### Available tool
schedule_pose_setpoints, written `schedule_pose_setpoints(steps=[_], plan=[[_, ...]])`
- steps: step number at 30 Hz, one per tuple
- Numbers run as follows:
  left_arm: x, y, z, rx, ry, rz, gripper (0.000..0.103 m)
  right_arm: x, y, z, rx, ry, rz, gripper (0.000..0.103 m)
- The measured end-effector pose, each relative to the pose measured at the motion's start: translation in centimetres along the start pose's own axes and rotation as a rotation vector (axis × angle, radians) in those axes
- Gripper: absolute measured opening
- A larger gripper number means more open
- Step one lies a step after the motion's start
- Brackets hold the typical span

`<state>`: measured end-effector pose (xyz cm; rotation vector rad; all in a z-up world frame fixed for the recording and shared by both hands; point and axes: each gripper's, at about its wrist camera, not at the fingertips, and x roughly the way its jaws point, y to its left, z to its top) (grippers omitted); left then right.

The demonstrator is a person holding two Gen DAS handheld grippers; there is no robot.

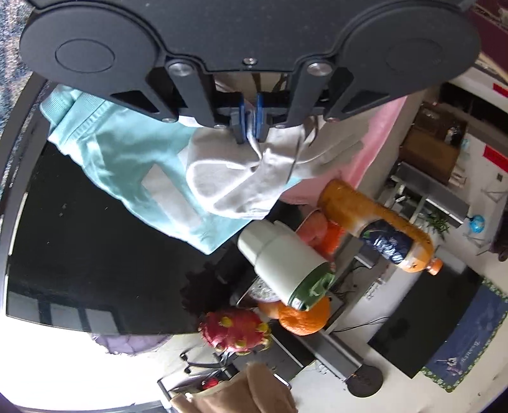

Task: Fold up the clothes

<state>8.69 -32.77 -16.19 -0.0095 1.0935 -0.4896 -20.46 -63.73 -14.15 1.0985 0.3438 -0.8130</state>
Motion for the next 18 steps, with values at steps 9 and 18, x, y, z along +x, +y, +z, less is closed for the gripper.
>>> schedule_pose_setpoints(steps=[9, 18], plan=[[1.2, -6.1, -3.3, 0.14, 0.136, -0.216, 0.05, 0.5, 0.0, -0.2, 0.043, 0.055, 0.057, 0.008], [1.9, -3.9, 0.1, 0.049, -0.017, -0.043, 0.056, 0.2, -0.8, 0.0, 0.068, 0.05, 0.058, 0.008]])
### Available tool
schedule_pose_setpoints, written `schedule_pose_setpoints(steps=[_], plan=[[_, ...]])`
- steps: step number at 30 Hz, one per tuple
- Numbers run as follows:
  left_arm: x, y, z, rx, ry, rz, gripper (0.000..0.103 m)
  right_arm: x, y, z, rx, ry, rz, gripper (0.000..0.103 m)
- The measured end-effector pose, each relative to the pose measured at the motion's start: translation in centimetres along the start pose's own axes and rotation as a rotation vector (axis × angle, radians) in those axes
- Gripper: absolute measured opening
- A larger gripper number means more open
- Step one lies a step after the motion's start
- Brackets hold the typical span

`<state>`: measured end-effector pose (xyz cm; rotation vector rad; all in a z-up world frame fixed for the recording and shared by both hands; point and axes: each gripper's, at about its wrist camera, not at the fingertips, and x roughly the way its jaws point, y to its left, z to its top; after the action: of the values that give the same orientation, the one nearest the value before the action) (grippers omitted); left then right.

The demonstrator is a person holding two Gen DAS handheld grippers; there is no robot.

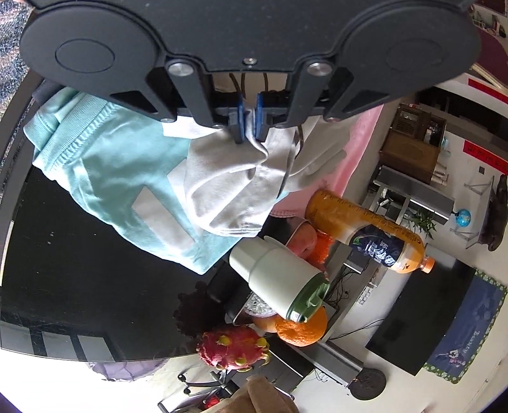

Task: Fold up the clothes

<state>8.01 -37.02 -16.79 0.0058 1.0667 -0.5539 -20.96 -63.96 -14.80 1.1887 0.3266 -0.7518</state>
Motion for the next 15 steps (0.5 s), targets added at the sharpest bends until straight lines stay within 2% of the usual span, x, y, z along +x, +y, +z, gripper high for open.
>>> schedule_pose_setpoints(steps=[3, 5, 10, 13, 15], plan=[[-0.4, 2.6, 2.1, -0.049, -0.037, 0.053, 0.059, 0.0, 0.0, 0.1, 0.003, 0.0, 0.008, 0.008], [0.2, 3.0, 2.8, -0.056, -0.01, 0.033, 0.059, 0.1, 0.4, 0.0, -0.007, -0.002, 0.012, 0.008], [1.8, 0.1, 2.9, -0.001, 0.054, -0.059, 0.056, 0.5, 1.2, -0.2, -0.035, 0.003, 0.007, 0.008], [3.8, -1.4, 3.3, 0.009, 0.098, -0.024, 0.052, 0.6, 1.2, -0.2, -0.038, 0.001, 0.001, 0.008], [4.8, -1.7, 3.7, 0.001, 0.119, -0.006, 0.041, 0.6, 1.2, -0.2, -0.037, 0.002, 0.0, 0.008]])
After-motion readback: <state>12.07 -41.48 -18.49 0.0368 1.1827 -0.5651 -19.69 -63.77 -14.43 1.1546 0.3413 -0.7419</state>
